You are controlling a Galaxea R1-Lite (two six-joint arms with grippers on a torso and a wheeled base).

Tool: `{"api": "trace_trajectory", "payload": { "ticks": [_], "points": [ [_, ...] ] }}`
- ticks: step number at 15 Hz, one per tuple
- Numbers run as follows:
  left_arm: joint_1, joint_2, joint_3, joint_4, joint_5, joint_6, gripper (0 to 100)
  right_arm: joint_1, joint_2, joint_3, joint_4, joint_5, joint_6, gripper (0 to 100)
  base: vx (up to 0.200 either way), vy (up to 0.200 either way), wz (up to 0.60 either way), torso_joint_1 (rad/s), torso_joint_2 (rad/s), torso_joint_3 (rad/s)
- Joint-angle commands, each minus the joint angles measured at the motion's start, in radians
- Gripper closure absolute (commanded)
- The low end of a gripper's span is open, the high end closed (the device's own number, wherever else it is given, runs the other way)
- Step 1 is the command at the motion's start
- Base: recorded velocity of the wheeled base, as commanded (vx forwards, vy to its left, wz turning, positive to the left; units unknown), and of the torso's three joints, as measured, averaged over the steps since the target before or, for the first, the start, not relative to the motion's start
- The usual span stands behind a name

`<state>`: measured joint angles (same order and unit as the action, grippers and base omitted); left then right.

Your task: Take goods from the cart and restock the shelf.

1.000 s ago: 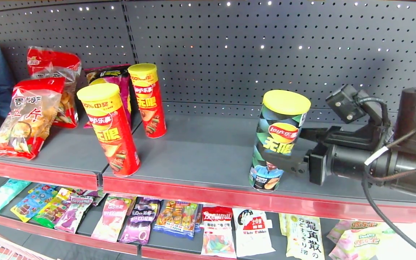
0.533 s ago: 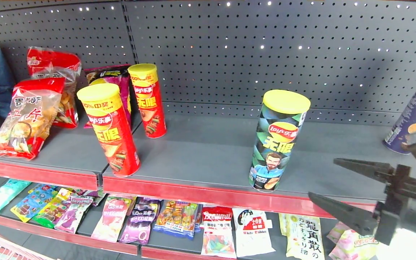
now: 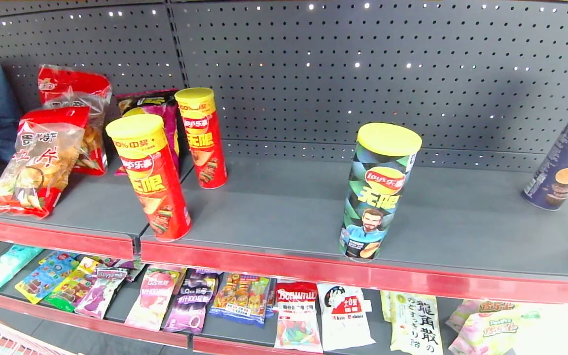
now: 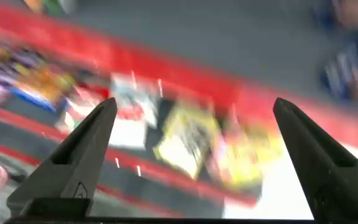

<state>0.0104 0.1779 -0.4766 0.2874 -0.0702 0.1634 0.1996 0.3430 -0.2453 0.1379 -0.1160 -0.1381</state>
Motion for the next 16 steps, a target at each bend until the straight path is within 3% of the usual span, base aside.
{"api": "trace_trajectory", "payload": {
  "ticks": [1, 7, 16],
  "points": [
    [-0.001, 0.054, -0.004, 0.002, -0.008, -0.004, 100, -0.117, -0.249, 0.009, 0.147, -0.067, 0.006, 0, 0.000, 0.000, 0.00, 0.000, 0.00, 0.000],
    [-0.004, 0.034, 0.041, 0.001, -0.026, -0.021, 100, -0.117, -0.249, 0.136, -0.006, -0.074, -0.051, 0, 0.000, 0.000, 0.00, 0.000, 0.00, 0.000],
    [-0.004, 0.037, 0.030, 0.001, -0.028, -0.021, 100, -0.117, -0.249, 0.156, -0.009, -0.067, -0.057, 0, 0.000, 0.000, -0.60, 0.002, 0.00, 0.002]
  ]
}}
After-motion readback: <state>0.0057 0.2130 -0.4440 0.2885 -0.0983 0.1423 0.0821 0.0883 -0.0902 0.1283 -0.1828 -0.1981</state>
